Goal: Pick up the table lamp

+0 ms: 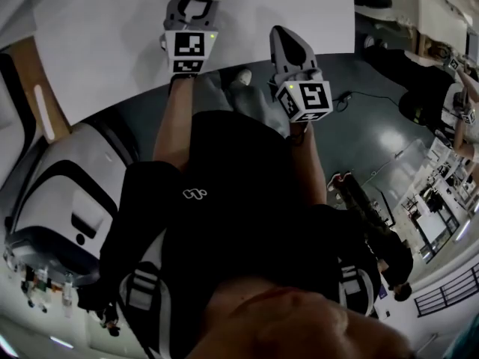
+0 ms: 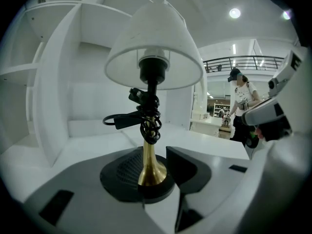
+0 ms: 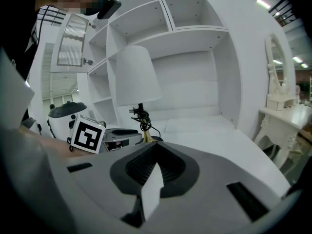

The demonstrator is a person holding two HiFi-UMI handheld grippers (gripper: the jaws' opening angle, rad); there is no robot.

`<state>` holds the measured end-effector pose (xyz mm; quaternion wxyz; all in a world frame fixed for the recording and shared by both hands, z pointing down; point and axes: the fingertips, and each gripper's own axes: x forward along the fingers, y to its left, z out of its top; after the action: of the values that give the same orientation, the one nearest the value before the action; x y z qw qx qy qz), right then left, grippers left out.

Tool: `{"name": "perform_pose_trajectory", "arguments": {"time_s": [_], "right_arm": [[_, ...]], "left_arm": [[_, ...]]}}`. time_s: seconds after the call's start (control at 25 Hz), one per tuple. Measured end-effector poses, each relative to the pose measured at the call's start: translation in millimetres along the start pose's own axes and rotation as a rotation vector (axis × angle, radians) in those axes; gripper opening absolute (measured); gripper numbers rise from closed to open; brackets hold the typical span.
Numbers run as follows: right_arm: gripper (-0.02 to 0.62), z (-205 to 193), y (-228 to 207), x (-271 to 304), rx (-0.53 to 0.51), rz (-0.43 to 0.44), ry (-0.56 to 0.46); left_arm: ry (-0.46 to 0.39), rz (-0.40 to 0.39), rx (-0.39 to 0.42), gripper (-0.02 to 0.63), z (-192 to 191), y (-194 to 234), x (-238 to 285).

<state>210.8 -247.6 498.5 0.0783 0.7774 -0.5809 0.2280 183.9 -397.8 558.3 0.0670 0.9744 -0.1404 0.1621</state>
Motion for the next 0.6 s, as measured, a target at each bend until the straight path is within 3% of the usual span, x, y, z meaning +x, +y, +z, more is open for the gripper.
{"name": "perform_pose_trajectory", "arguments": {"time_s": [0.6], "right_arm": [[0.017, 2, -16, 0, 0.011, -0.065, 0.015]], "left_arm": [[-0.013, -0.024, 0.044, 0.135, 5, 7, 39]]}}
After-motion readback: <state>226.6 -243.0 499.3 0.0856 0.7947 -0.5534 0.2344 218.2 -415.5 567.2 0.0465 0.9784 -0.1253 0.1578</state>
